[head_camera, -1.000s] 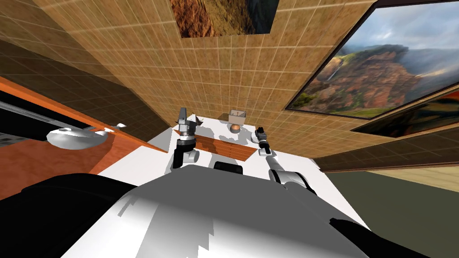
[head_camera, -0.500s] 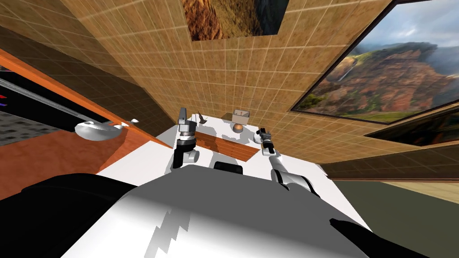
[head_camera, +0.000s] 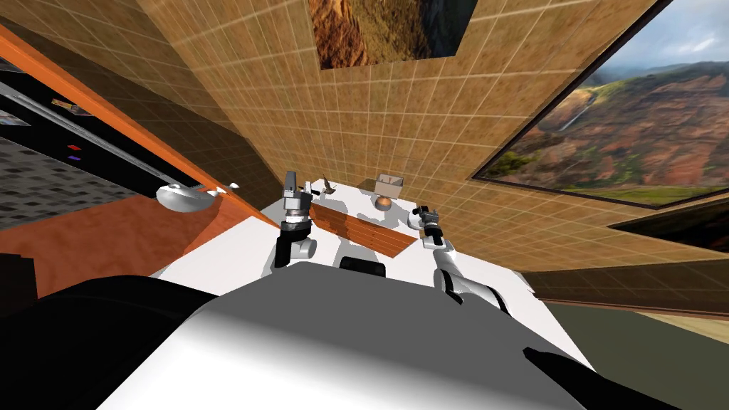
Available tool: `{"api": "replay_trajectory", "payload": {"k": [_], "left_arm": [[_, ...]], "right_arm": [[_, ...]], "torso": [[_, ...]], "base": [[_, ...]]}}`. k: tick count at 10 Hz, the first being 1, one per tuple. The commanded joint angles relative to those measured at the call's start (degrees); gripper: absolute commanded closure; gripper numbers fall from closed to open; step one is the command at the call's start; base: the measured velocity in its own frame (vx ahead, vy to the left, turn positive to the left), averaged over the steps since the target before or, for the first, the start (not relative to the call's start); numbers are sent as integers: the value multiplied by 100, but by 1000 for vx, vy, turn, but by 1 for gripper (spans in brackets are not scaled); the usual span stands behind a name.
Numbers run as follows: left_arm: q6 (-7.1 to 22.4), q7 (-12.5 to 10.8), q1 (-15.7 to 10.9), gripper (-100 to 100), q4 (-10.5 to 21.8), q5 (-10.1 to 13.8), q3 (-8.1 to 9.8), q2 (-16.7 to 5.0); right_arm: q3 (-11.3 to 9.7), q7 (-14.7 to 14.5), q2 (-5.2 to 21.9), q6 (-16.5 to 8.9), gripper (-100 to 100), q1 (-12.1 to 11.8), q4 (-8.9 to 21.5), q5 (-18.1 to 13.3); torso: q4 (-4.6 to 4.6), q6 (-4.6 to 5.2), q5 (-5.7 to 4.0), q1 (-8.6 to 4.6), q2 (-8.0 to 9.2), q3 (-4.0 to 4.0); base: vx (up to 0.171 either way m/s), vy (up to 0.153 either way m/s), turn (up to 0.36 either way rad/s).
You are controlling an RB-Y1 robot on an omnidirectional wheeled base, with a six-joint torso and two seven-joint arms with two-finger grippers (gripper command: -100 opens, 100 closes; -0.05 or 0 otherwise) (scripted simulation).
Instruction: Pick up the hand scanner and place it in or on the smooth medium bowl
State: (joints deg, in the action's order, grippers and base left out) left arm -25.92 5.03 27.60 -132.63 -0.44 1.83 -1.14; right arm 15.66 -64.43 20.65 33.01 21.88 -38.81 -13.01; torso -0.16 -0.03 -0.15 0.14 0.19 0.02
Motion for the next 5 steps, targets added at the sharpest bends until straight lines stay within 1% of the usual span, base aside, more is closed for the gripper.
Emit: {"api": "replay_trajectory", "payload": {"k": [1, 2, 3, 4, 5], "left_arm": [[0, 0, 0, 0, 0, 0, 0, 0], [0, 0, -1, 0, 0, 0, -1, 0], [0, 0, -1, 0, 0, 0, 0, 0], [0, 0, -1, 0, 0, 0, -1, 0], [0, 0, 0, 0, 0, 0, 0, 0]], "right_arm": [[286, 210, 48, -85, -100, -37, -79, -286], [443, 210, 48, -85, -100, -37, -79, -403], [607, 416, 93, -188, -100, -74, -172, -603], [802, 416, 93, -188, -100, -74, -172, -766], [975, 622, 137, -290, -100, -110, -265, -938]], "torso": [[0, 0, 0, 0, 0, 0], [1, -6, 0, 3, 3, 2], [1, -1, 0, 2, 4, 2], [2, -5, 1, 6, 10, 5], [2, 0, 1, 5, 9, 5]], "base": [[-39, 14, 195], [-40, 11, 162], [-62, 24, 213], [-48, 22, 102], [-52, 28, 226]]}}
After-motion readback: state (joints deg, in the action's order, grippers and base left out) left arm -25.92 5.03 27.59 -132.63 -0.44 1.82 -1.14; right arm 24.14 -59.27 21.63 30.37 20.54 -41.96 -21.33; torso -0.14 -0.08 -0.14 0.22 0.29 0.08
